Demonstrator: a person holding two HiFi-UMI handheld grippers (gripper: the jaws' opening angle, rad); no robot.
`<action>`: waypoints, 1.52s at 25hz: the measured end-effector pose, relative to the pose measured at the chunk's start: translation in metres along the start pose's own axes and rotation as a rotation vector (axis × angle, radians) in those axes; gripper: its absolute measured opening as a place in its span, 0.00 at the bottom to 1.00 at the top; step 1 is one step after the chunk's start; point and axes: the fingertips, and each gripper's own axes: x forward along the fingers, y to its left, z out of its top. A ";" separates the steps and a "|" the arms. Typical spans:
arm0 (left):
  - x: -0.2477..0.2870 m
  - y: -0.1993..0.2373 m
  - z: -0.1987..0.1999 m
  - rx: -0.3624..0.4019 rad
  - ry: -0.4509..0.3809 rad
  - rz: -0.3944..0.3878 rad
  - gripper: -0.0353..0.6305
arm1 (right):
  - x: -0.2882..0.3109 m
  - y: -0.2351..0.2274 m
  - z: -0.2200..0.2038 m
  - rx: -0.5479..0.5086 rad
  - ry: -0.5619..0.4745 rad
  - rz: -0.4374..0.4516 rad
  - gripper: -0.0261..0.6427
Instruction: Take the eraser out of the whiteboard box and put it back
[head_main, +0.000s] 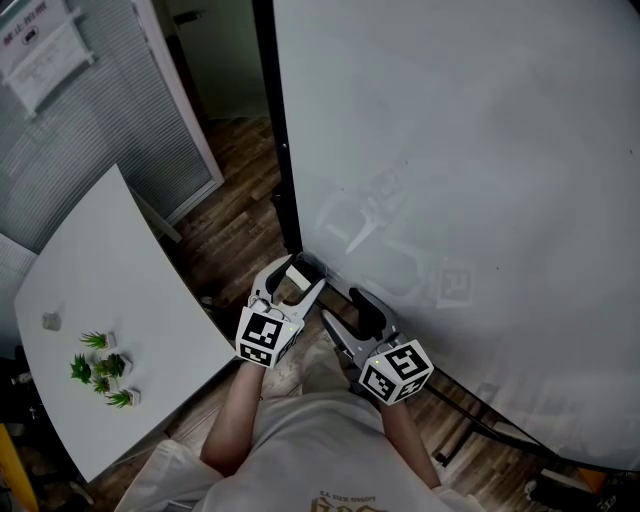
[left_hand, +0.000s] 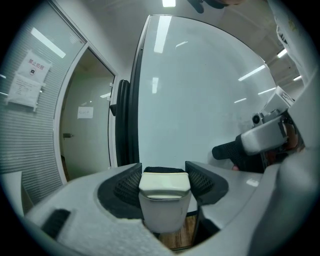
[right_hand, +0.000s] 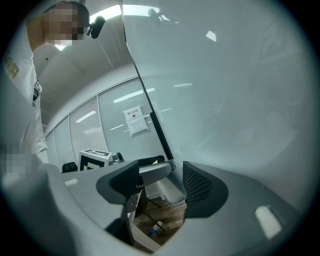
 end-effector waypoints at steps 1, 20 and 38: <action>0.000 0.001 -0.001 -0.002 0.002 0.005 0.46 | -0.001 0.000 0.000 0.000 -0.001 0.000 0.44; -0.008 0.002 0.009 -0.013 -0.018 0.039 0.46 | -0.006 0.006 0.004 -0.011 -0.010 0.010 0.43; -0.026 0.003 0.025 -0.019 -0.055 0.063 0.46 | -0.010 0.016 0.010 -0.033 -0.024 0.017 0.43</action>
